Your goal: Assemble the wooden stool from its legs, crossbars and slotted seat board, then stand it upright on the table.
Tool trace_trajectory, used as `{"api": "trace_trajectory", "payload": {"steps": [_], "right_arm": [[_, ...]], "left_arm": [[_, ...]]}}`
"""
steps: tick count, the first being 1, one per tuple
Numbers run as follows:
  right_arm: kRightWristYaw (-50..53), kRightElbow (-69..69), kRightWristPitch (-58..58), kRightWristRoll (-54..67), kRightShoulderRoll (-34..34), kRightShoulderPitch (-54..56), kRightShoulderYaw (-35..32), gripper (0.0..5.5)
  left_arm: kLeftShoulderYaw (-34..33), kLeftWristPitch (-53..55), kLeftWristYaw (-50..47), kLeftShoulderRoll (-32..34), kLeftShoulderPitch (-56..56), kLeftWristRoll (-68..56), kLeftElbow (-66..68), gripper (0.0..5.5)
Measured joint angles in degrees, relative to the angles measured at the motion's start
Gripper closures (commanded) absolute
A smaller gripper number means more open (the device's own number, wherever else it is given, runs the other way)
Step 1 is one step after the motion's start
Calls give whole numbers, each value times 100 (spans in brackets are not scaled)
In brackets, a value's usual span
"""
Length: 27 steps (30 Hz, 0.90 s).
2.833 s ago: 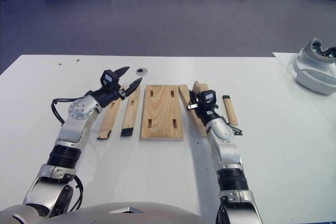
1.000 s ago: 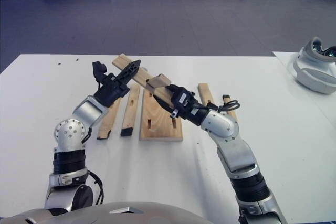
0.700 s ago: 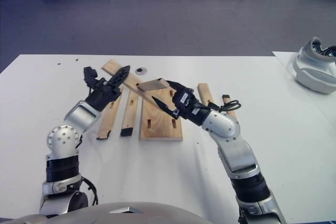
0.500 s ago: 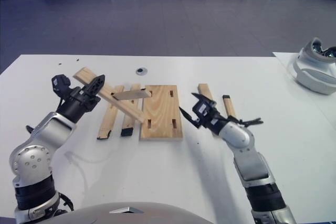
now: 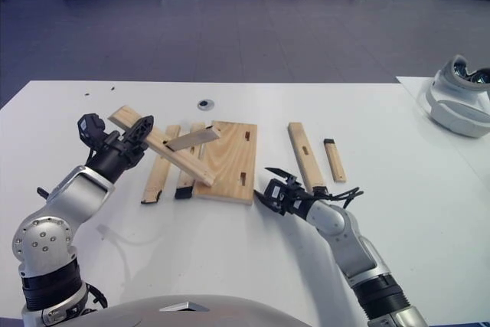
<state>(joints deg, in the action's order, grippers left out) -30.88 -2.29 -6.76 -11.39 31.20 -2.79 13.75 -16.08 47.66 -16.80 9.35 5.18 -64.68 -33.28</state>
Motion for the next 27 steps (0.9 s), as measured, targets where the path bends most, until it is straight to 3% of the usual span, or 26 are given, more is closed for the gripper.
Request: {"api": "trace_trajectory", "payload": {"steps": [10,19,26,27], "right_arm": [[-238,-87,-115,23,-30,-13,48,206],[-266,-140,-109,32,-35,-12,27,206],[-253,-239,-89,15,-99,3,40,206],[-252,-239,-88,15,-104,3,39,206]], "left_arm": [[381,-455,96,274,30,1144,-201,448],[1925,-271,817,1228,315,2603,-509,448],[2121,-317,969,927,683,2940,-191,447],[2049,-290,981,800,711,2897,-174,419]]}}
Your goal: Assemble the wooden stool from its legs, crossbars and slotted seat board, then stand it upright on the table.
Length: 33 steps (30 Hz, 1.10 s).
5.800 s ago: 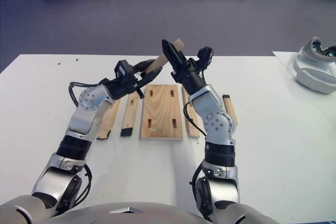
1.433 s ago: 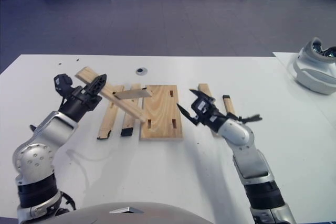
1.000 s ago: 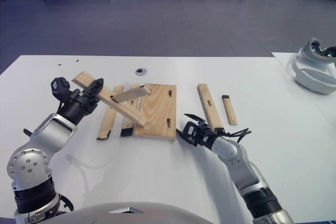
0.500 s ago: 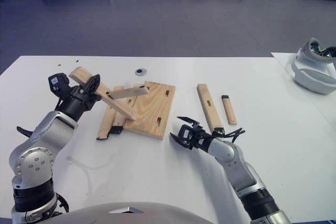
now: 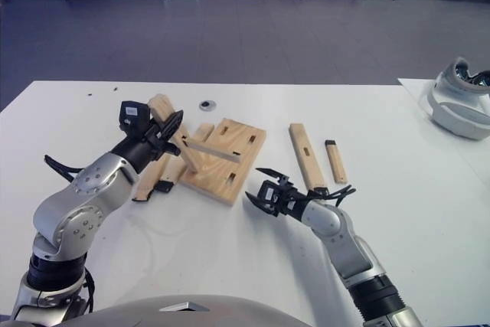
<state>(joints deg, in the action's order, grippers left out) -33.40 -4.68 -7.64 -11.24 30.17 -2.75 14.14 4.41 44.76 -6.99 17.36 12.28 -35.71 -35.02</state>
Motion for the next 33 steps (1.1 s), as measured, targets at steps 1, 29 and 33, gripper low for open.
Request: {"api": "trace_trajectory", "payload": {"steps": [1,29,33], "right_arm": [[2,0,3,0,-5,0,0,206],[1023,439,752,307,48,1162,-1613,206],[1036,648,746,243,-134,1164,-1378,206]], "left_arm": [[-56,44,12,-95,25,-79,1,401],[-232,-624,725,1996,397,-2080,2078,132],[1059,-1031,1896,1721,288,-438,3050,132]]}}
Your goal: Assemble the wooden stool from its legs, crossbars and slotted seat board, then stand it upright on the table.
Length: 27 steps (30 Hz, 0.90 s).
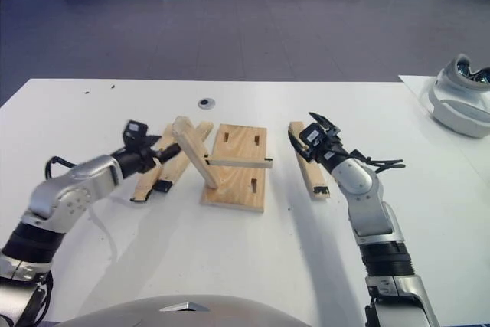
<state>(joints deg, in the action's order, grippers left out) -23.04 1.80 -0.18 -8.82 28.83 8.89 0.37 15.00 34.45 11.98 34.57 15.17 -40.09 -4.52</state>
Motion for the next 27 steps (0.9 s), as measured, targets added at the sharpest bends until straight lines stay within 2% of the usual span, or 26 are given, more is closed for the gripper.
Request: {"api": "trace_trajectory", "payload": {"steps": [6,16,20,24,25,27], "right_arm": [[-1,36,-30,-37,-89,-2,212,206],[6,54,-31,-49,-182,-2,304,206],[28,54,-31,-51,-234,-2,323,206],[70,65,14,136,-291,1,209,206],[12,55,277,754,-492,145,-112,206],[-149,-70,700,1852,-696,710,-644,206]], "left_arm": [[159,-124,594,-369,72,957,565,132],[438,2,1094,-427,132,2326,575,299],[449,-83,1381,-290,154,2694,560,336],[-174,-38,1394,-660,164,2409,473,338],[-554,-51,1412,-873,322,2119,295,338],[-881,-320,1523,-955,852,1948,23,338]]}}
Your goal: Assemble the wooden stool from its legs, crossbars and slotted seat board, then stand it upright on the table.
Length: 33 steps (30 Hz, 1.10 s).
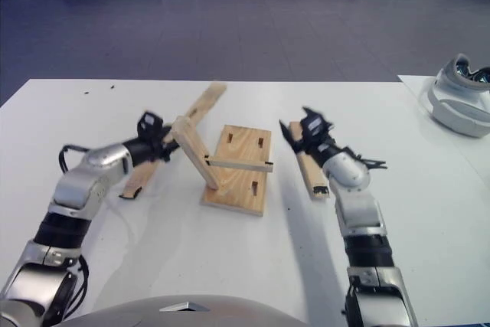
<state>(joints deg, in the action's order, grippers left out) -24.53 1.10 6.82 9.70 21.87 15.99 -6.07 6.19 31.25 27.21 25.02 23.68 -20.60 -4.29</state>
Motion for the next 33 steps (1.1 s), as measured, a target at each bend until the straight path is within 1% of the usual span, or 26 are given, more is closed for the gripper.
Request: {"api": "trace_trajectory", "payload": {"steps": [2,4,5,6,8,12,14,19,25,27,28,29,30,32,33], "right_arm": [[-244,-249,676,1371,-207,638,-433,206],[-284,-410,1571,2769,-569,1295,-728,206],[-237,-412,1893,3227,-763,1549,-770,206],[-188,-413,2148,3571,-948,1743,-778,206],[31,-412,2548,4206,-1220,1841,-873,206],[589,-403,2834,5091,-1625,2181,-1199,206],[734,-420,2881,5345,-1627,2211,-1347,206],[927,-443,2923,5577,-1605,2206,-1454,292],[1049,-453,3013,5765,-1602,2168,-1466,412],[1116,-474,3022,5786,-1607,2115,-1465,442],[1138,-491,3024,5810,-1610,2093,-1464,446],[1172,-492,3024,5811,-1611,2077,-1463,447],[1243,-493,3018,5794,-1611,2072,-1462,449],[1481,-525,2876,5582,-1609,1896,-1500,449],[1704,-635,2732,5520,-1609,1629,-1682,450]], "left_arm": [[-41,-421,286,-3,359,18,-72,338],[-32,-948,644,-32,713,85,26,338],[-19,-1220,793,-41,932,119,99,338],[6,-1502,899,-55,1152,224,139,338],[88,-1824,1110,-80,1228,339,206,338],[300,-2256,1416,-126,1228,567,353,338],[334,-2358,1515,-123,1226,624,365,338],[376,-2571,1716,-128,1137,723,364,338],[392,-2792,1771,-136,1098,771,365,338],[392,-2802,1793,-135,1082,782,372,339],[391,-2803,1794,-132,1080,792,387,339],[392,-2804,1806,-132,1078,796,408,303],[392,-2803,1825,-130,1075,795,419,281],[393,-2806,1852,-132,1075,793,410,245],[350,-2800,1782,-143,1072,796,420,228]]}}
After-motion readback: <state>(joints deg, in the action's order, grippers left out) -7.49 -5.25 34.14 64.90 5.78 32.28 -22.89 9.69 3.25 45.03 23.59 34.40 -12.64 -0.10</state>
